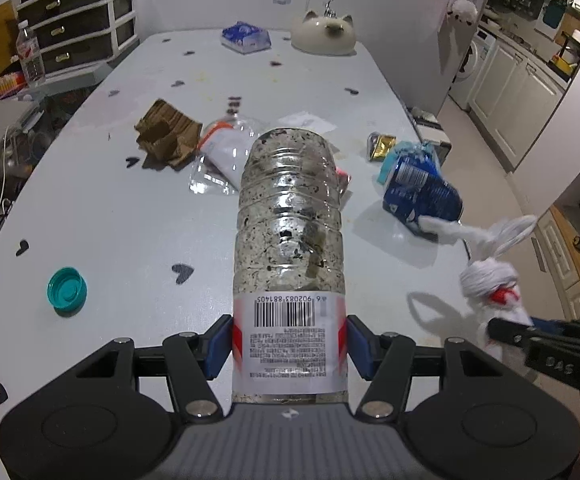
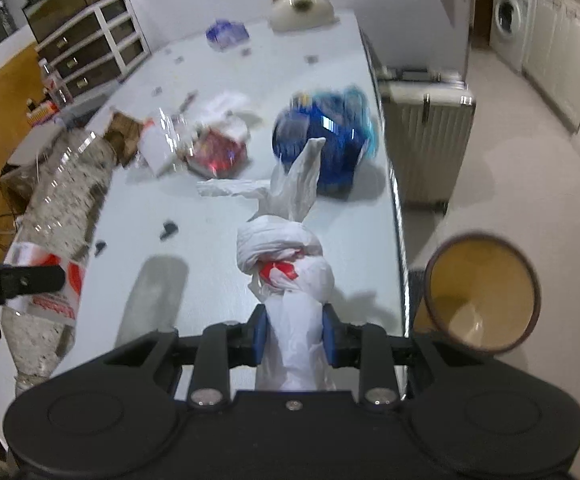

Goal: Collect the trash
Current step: 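Carry the bottle and the white bag over the yellow wastebasket with both tools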

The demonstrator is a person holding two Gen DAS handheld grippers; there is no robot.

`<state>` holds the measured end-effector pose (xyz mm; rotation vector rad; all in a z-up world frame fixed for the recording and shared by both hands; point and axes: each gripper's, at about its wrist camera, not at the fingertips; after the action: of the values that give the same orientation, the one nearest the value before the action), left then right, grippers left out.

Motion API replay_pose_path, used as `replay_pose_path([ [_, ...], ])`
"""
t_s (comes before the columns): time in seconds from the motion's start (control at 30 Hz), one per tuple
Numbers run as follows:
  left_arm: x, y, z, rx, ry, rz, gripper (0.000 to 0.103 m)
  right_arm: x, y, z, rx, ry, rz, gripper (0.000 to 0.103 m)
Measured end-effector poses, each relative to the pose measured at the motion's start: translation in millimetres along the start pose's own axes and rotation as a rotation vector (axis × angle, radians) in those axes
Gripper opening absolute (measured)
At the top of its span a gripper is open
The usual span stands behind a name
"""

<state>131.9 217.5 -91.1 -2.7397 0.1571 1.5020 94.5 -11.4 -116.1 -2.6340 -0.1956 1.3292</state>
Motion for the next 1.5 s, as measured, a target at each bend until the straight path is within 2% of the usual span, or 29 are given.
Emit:
replay_pose_path([
  [0.2,-14,25,-11,0.011,0.053,0.020,0.060,-30,18,-16,0.015,0.079,0.007,0.029],
  [0.47,-14,86,-21,0.014,0.072,0.016,0.060,-46,67,-27,0.019,0.103,0.023,0.029],
  [0.83,17,210,-29,-0.046,0.036,0.004,0.060,-42,189,-47,-0.020,0.050,-0.017,0.029],
  [1.03,56,273,-36,-0.060,-0.033,0.053,0.060,-23,252,-50,-0.001,-0.020,-0.019,0.029],
  [1.23,114,329,-36,-0.045,-0.143,0.114,0.060,11,309,-37,0.050,-0.113,0.012,0.029],
  [1.5,220,380,-20,-0.045,-0.355,0.152,0.060,80,366,-14,0.155,-0.232,0.048,0.029],
])
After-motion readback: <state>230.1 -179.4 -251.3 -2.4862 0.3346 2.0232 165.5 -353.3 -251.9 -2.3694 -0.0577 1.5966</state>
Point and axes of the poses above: each gripper's, at about its wrist camera, not at the fingertips, and x roughly the way its jaws point, y to its right, z to its underside, and after that the axes turned 3 degrees about -z, right-handed
